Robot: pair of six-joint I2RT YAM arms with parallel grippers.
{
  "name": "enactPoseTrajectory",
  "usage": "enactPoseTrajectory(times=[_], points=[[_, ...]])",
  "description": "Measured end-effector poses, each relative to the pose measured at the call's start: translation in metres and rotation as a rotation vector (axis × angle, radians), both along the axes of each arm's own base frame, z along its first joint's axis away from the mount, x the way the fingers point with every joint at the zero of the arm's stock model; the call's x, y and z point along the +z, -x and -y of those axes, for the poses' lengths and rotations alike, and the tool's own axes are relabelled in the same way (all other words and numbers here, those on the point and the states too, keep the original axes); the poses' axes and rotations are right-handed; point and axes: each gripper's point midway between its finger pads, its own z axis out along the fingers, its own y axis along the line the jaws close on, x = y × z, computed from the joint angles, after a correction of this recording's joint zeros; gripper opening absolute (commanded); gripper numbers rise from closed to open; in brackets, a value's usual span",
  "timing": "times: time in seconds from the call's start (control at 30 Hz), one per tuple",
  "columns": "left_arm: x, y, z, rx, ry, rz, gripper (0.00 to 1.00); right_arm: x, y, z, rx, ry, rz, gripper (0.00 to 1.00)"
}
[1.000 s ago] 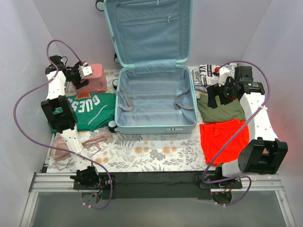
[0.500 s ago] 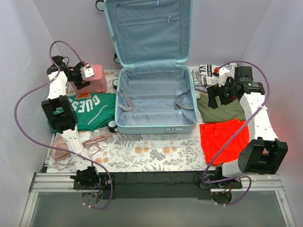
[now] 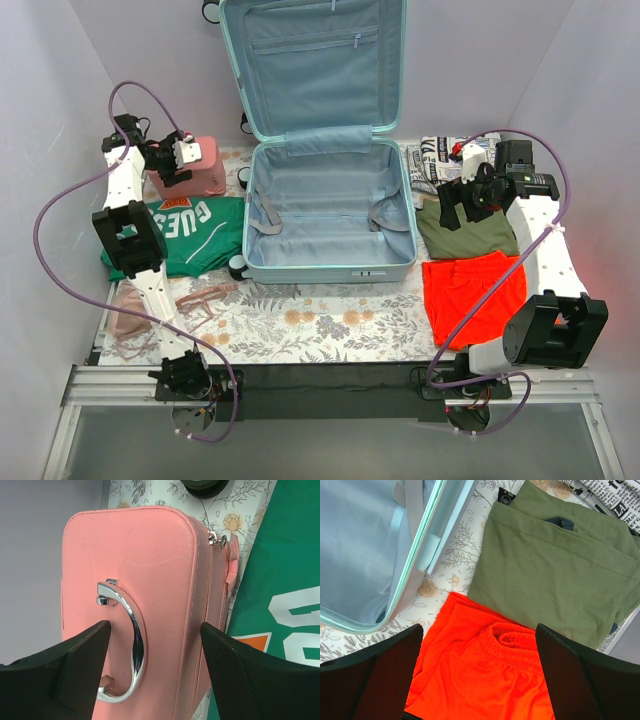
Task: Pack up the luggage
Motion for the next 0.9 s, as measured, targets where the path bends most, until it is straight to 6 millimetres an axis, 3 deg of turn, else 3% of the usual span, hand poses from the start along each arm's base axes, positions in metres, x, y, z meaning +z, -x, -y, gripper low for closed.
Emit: enactPoseTrajectory(times=[0.07, 0.17, 0.2, 0.3, 0.33, 0.37, 0.67, 0.9], points=[[-0.002, -0.001, -0.001, -0.003, -0.005, -0.009, 0.66, 0.000, 0.000, 0.000, 0.000, 0.001, -0.001, 0.98], [-0.002, 0.001, -0.002, -0.010, -0.017, -0.018, 0.53, -0.001, 0.000, 0.000, 0.001, 0.001, -0.001, 0.98], [-0.002, 0.001, -0.002, -0.014, -0.021, -0.018, 0.39, -0.001, 0.001, 0.000, 0.001, 0.002, -0.003, 0.98], [0.003, 0.001, -0.002, -0.031, -0.040, 0.004, 0.21, -0.002, 0.001, 0.001, 0.002, 0.005, -0.005, 0.97], [0.004, 0.004, -0.003, -0.030, -0.047, -0.001, 0.04, -0.002, 0.001, 0.001, 0.003, 0.005, -0.006, 0.98], [0.002, 0.006, -0.003, -0.030, -0.053, -0.006, 0.00, -0.003, 0.002, 0.001, 0.003, 0.005, -0.008, 0.98], [0.005, 0.019, -0.001, 0.061, -0.031, -0.006, 0.00, -0.003, 0.003, -0.001, 0.007, -0.003, -0.012, 0.97], [0.020, 0.025, -0.002, 0.159, 0.013, 0.023, 0.00, -0.001, 0.004, -0.004, 0.014, -0.021, -0.008, 0.98]])
